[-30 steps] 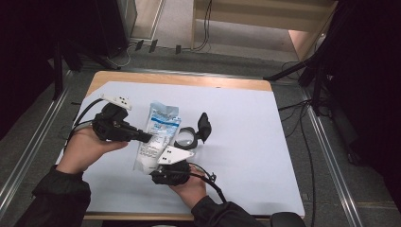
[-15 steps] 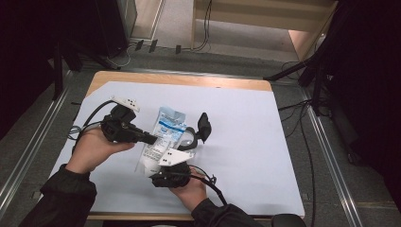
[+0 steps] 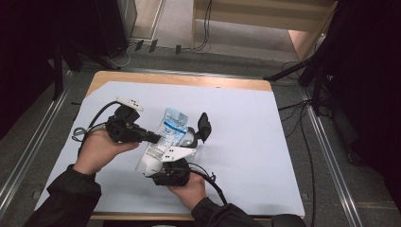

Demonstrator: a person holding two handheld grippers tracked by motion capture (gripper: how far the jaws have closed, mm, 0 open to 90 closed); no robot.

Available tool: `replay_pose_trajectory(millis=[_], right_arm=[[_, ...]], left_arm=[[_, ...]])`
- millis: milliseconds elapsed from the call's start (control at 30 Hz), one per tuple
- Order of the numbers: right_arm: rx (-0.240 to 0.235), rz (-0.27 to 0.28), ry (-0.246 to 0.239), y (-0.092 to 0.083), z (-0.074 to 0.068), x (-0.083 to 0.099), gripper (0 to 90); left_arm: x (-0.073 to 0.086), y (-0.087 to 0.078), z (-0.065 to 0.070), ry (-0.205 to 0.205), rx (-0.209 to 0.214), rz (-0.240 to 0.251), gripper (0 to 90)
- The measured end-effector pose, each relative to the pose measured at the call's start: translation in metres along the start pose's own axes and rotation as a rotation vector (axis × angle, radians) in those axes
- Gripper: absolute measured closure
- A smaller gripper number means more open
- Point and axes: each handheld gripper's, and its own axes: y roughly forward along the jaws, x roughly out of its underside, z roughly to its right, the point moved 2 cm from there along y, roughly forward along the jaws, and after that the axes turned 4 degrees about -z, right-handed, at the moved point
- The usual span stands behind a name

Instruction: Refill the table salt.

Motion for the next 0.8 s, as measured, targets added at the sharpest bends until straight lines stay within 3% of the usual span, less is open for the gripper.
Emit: replay_pose_trajectory(millis=[67,367,533,667,800], right_arm=[[-0.032,0.009,0.025,0.0,0.002,0.0,57.0],[-0.054,-0.009,0.048,0.003,0.004,0.003,57.3],[-0.052,-0.015,0.048,0.005,0.003,0.004,54.9],[-0.02,-0.023,0.046,0.006,0.002,0.004,52.9],[-0.036,-0.023,0.057,0.005,0.002,0.003,56.2]], left_arm=[[0.0,0.001,0.0,-0.002,0.003,0.009,90.0],[0.0,0.009,-0.002,-0.017,-0.011,0.001,90.0],[0.001,0.01,-0.002,-0.026,-0.01,-0.005,90.0],[0.001,0.011,-0.002,-0.03,-0.007,-0.003,90.0],[0.0,0.011,-0.001,-0.038,-0.008,0.002,90.0]])
